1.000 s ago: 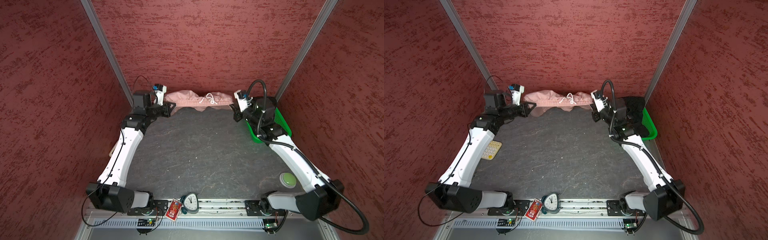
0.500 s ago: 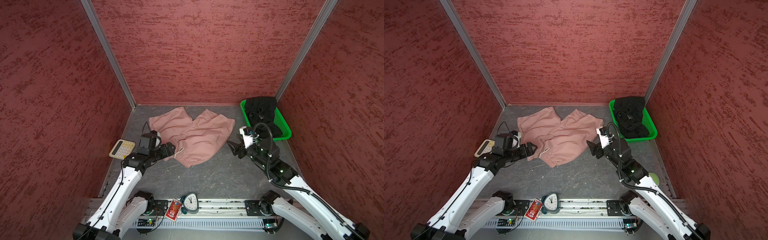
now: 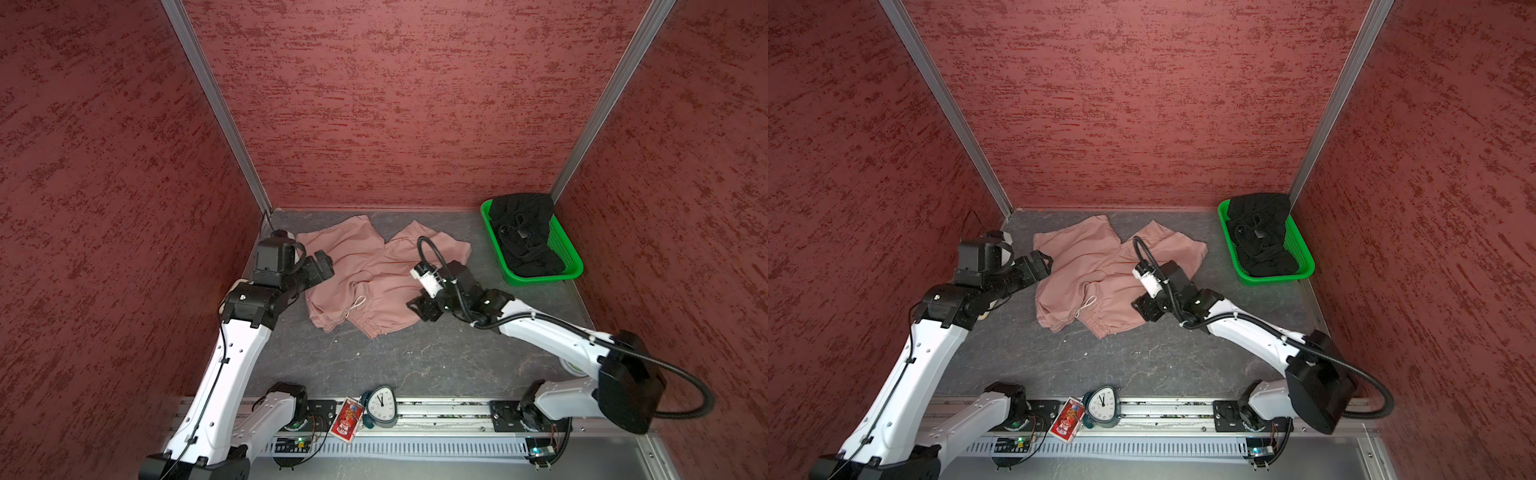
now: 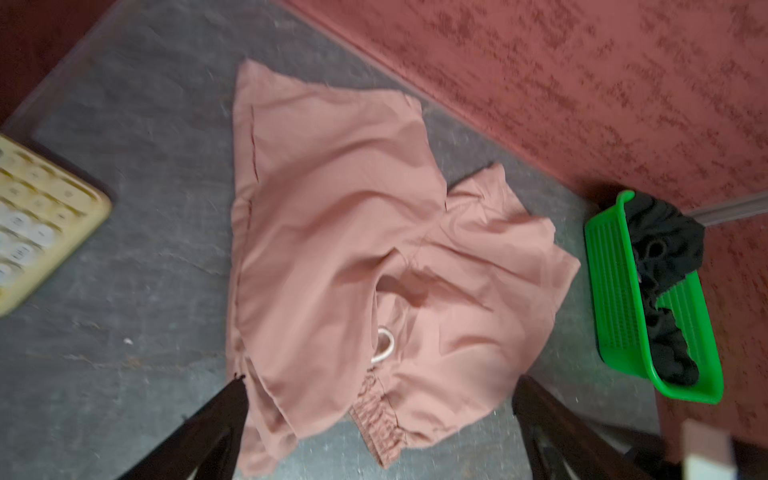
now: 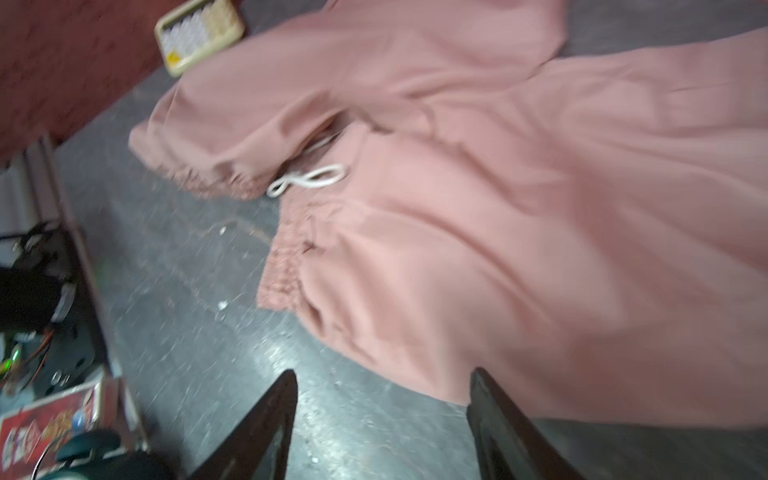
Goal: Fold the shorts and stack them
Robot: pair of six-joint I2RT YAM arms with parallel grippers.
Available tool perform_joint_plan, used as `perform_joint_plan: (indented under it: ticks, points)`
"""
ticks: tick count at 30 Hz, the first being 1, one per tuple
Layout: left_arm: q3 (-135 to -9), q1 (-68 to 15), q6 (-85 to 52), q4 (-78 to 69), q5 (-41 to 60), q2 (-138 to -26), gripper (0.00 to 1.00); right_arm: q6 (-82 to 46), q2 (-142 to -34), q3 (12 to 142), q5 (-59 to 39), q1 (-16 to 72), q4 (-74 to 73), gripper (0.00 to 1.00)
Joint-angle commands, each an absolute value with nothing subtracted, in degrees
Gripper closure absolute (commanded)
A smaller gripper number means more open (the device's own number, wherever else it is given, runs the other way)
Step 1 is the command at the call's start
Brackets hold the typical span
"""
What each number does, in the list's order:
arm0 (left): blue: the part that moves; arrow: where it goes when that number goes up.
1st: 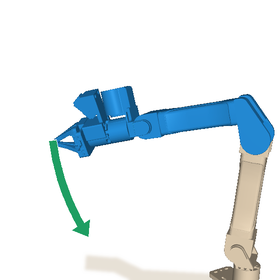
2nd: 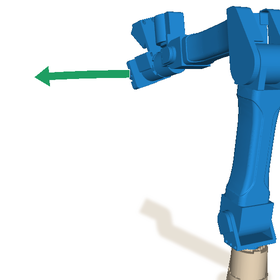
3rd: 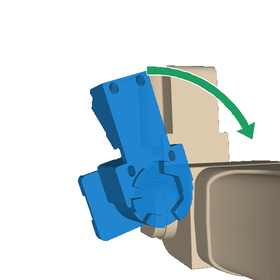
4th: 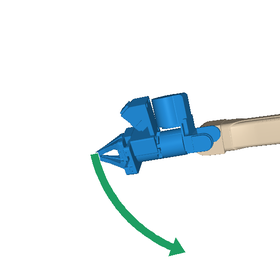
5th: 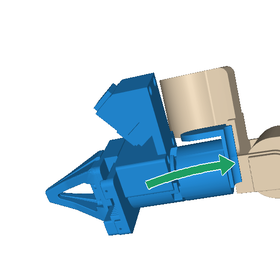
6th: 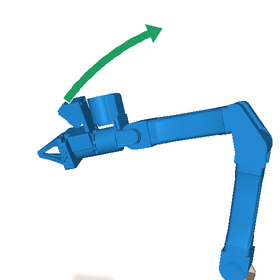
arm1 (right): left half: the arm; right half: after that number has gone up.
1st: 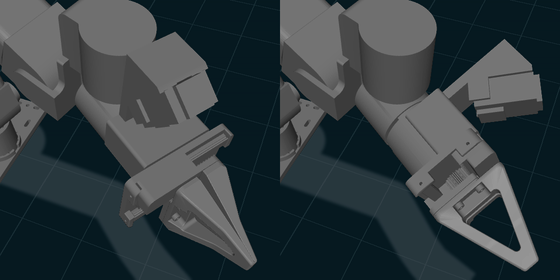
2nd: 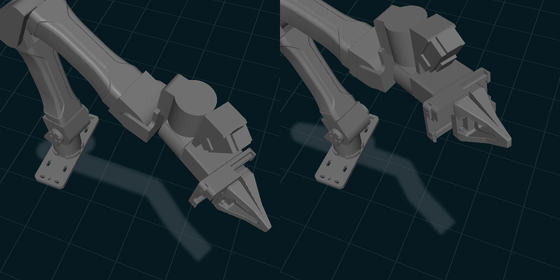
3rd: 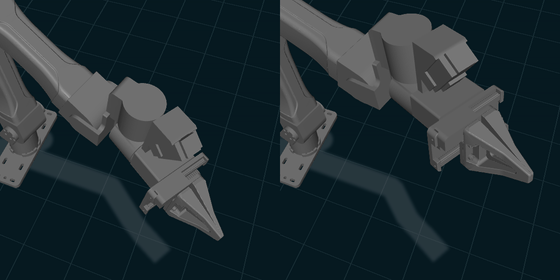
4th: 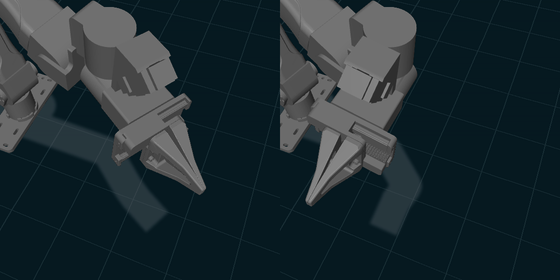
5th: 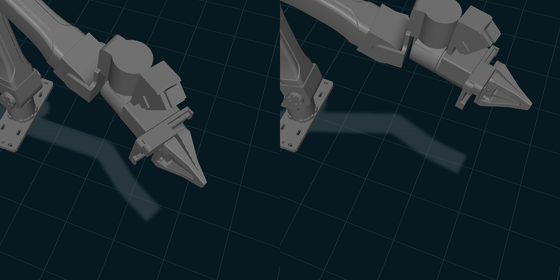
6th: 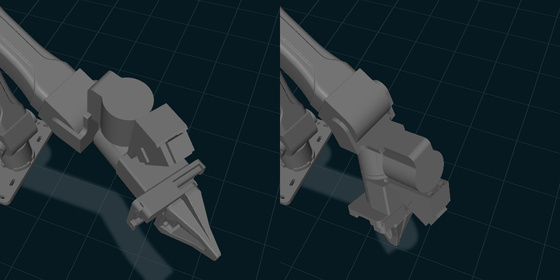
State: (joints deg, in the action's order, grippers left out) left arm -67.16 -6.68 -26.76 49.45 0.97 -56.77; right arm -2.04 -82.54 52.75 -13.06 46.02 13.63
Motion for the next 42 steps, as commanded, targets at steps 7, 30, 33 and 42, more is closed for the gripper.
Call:
perform_joint_plan:
  ticks: [7,30,33,42]
  points:
    - [-60.7,-5.2,-24.3,42.9,6.0,-56.9,0.01,3.0,-102.0,64.2,-19.1,54.2,10.1,0.36]
    - [-52.8,0.9,-25.2,30.8,11.8,-63.3,0.01,5.0,-111.0,67.1,-47.0,55.1,28.1,0.57]
    - [-53.8,1.0,-24.5,28.1,12.4,-69.3,0.01,4.3,-107.6,67.2,-47.9,54.2,25.2,0.5]
    - [-57.3,0.7,-24.7,25.3,15.5,-75.5,0.01,-0.8,-102.6,74.2,-39.0,43.5,11.7,0.38]
